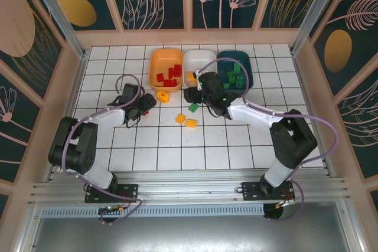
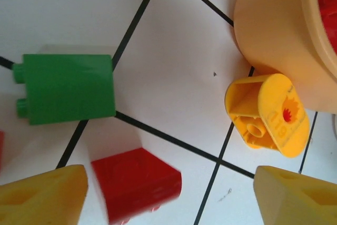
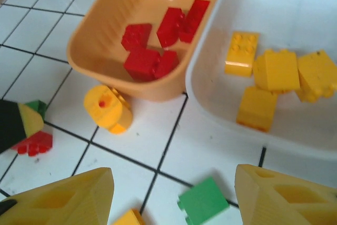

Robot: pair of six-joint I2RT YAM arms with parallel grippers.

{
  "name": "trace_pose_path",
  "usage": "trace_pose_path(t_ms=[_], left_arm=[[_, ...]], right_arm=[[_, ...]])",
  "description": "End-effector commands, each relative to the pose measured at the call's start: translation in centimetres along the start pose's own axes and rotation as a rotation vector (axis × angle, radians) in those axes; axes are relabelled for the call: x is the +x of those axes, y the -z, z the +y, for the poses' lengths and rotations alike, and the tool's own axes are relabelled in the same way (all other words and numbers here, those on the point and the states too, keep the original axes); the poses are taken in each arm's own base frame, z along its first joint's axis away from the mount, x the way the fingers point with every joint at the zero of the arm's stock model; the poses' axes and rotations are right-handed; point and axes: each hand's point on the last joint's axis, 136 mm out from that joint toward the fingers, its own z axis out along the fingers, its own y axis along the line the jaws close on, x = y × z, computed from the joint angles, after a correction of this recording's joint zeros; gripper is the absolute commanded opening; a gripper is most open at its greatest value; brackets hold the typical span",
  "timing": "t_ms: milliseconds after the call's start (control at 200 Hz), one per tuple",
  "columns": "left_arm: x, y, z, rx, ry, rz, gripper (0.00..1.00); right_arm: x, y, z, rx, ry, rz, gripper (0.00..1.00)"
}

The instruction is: Sort the legos into containers by color

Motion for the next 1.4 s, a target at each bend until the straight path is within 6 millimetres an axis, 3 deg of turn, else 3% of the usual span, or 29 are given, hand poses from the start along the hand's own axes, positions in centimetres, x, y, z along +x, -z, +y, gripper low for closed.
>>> trace_pose_path(t_ms=[0, 220, 380, 1006, 1146, 1281, 1396], left_arm=[[-0.1, -1.0, -0.3, 0.005, -0.007, 0.016, 0.75], [0.4, -1.5, 0.5, -0.023, -0.044, 0.031, 0.65], [0.8, -1.7, 1.1, -0.045, -0.066, 0.045, 0.52], [0.2, -0.2, 0.8, -0.052, -0.118, 0.03, 0.3], [-0.6, 1.1, -1.4, 0.003, -0.137, 0.01, 0.28], [-2.4, 1.8, -4.9, 0.085, -0.162, -0.003, 0.26], [-5.1, 1.7, -9.6, 0.179, -0.185, -0.024, 0.25]], right_arm=[[-1.7, 1.7, -0.3, 0.006, -0.038, -0.088, 0.63], [-0.1, 2.5, -1.0, 0.006, -0.033, -0.07, 0.63], [0.9, 2.8, -1.7, 0.014, -0.042, -0.066, 0.62], [0.3, 3.7, -1.8, 0.005, -0.052, -0.093, 0.6], [0.2, 3.6, -1.8, 0.007, -0.052, -0.096, 0.6], [0.4, 3.3, -1.9, 0.008, -0.055, -0.092, 0.6], [0.6, 3.2, -1.9, 0.006, -0.058, -0.085, 0.6]])
